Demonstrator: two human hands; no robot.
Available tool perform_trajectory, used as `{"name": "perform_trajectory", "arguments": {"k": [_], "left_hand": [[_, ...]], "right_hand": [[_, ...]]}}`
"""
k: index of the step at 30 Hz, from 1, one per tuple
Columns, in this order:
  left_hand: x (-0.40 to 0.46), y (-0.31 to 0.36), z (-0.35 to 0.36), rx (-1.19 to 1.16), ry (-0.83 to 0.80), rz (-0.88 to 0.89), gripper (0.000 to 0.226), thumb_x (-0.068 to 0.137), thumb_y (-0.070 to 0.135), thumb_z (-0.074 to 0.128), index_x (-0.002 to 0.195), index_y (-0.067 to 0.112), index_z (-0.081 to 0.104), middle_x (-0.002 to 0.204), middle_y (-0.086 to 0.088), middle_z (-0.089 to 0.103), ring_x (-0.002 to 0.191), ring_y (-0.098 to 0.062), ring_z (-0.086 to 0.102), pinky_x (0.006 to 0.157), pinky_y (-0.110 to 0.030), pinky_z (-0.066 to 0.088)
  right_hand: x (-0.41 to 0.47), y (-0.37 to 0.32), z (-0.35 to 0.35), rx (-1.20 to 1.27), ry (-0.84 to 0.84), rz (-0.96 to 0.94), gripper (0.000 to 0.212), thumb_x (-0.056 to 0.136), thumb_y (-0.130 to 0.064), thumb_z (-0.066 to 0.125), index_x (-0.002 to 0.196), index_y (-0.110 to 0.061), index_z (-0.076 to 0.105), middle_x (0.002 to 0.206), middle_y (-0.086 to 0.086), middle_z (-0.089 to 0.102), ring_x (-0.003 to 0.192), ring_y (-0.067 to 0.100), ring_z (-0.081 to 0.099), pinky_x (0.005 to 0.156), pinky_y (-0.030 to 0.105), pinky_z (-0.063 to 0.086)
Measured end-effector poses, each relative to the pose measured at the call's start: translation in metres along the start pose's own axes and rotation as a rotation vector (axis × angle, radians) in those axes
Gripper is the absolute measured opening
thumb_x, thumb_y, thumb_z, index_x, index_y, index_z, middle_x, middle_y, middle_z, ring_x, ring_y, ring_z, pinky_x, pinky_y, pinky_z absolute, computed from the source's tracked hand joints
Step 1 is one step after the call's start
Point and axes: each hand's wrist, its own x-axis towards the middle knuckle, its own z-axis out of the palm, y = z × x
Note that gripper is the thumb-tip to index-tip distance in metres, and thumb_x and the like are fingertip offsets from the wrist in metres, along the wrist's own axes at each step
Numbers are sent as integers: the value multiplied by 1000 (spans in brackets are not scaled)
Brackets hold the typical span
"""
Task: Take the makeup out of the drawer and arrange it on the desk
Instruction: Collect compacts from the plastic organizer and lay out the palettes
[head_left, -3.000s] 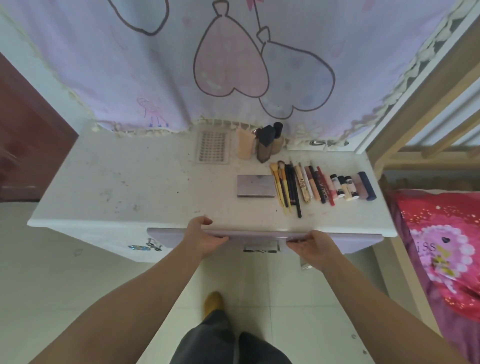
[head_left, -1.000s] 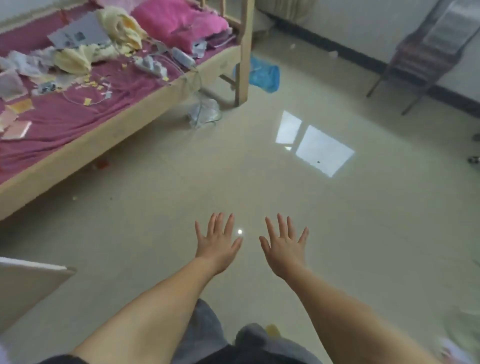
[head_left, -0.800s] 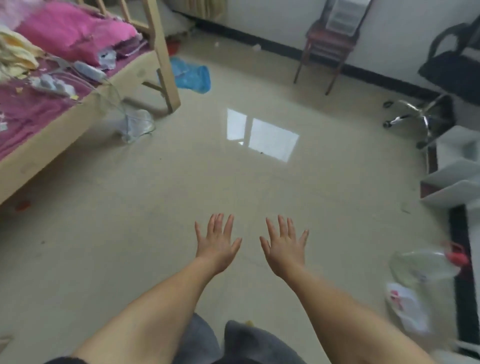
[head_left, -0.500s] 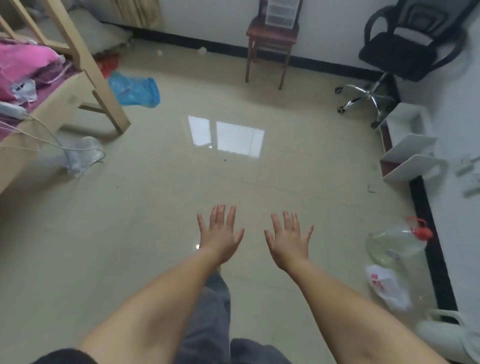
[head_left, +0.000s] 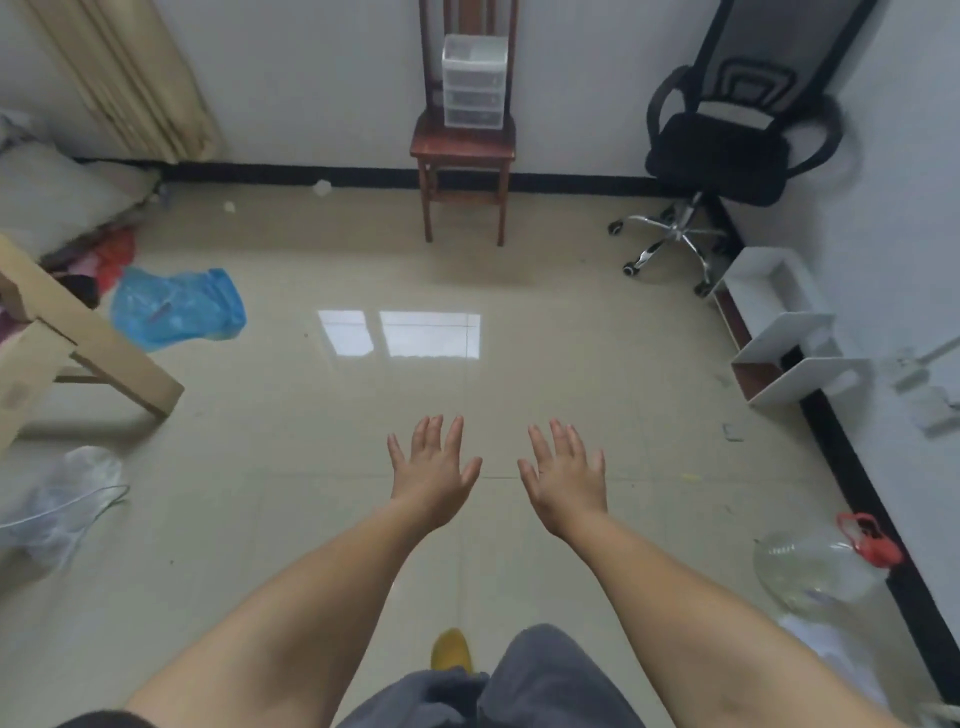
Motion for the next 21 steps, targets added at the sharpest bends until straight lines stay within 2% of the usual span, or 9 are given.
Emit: {"name": "perform_trajectory", "arguments": {"k": [3,6,14,21], "left_hand": [[59,-5,-20,29,-21,10,63,97,53,18,150,25,-1,159,-2,1,146,-20,-5,112,-58,-7],[124,-5,-35,75,-28,31,62,97,54,17,150,26,3,159,-2,3,146,-22,-3,111,-60,-7],[317,22,-88,80,-32,10,59,97,51,21,148,25,12,158,-6,9,146,-22,1,110,-61,-5],[455,37,-141,30,-33,-38,60,97,52,24,148,23,13,157,-6,12,145,-23,6,112,-57,4]], "right_hand": [[58,1,-25,-7,15,24,55,99,-48,20,150,-27,16,157,3,17,143,21,16,110,46,20],[119,6,-45,-39,6,11,54,99,-48,21,148,-26,22,154,4,25,139,22,25,106,43,24],[320,40,-105,-157,-42,-84,53,99,-48,21,146,-25,24,154,5,25,139,22,24,106,46,22],[472,46,-156,-167,-95,-136,51,98,-48,24,143,-24,29,152,6,27,137,23,25,104,43,25]]}}
